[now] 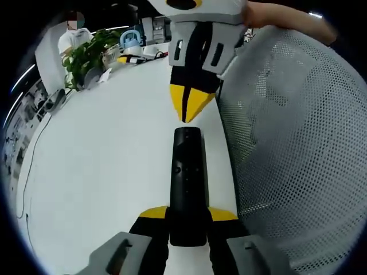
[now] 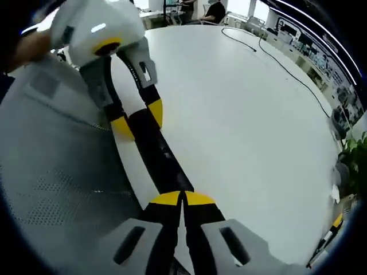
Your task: Press the specified remote control buttons in sequence, fully releasing each button before pressing the next.
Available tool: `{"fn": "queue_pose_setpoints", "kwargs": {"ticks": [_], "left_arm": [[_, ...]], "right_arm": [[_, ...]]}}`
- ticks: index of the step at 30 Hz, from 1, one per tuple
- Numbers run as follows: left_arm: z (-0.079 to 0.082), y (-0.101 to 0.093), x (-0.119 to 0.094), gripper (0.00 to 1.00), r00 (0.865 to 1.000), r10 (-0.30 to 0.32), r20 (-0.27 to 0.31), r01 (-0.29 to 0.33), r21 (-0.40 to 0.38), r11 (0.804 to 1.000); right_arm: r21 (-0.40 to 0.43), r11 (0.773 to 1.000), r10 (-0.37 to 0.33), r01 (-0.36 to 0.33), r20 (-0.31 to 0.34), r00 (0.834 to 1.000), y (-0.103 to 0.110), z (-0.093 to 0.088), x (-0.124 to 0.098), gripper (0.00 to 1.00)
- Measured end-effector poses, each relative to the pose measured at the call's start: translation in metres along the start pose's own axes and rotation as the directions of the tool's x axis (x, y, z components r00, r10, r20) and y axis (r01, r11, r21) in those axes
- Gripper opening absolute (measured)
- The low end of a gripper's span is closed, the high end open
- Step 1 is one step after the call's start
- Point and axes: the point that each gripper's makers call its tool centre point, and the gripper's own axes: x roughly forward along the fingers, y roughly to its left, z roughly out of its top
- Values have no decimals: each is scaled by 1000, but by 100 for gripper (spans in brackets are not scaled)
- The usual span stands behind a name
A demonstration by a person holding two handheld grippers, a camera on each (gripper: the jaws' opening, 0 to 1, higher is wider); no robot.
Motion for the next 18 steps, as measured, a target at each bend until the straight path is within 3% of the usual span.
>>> {"fn": "queue_pose_setpoints", "kwargs": {"ticks": [4, 6, 7, 15, 18], "left_arm": [[0, 0, 0, 25, 1000, -1, 3, 1, 2, 1000], [0, 0, 0, 25, 1000, -1, 9, 1, -3, 1000], [0, 0, 0, 25, 1000, 0, 10, 0, -5, 1000], [0, 0, 0, 25, 1000, -1, -6, 1, 0, 1000], [0, 0, 0, 25, 1000, -3, -11, 3, -5, 1000]], "right_arm": [[-23, 1000, 5, -6, -35, 999, 1, -3, 6, 0], [-44, 999, -3, -1, -84, 996, 0, -11, 9, 0], [-50, 999, 4, -6, -49, 999, 1, -4, 8, 0], [17, 1000, 27, -26, -98, 995, -2, -5, 8, 0], [-18, 999, 38, -40, -121, 992, 0, -5, 8, 0]]}}
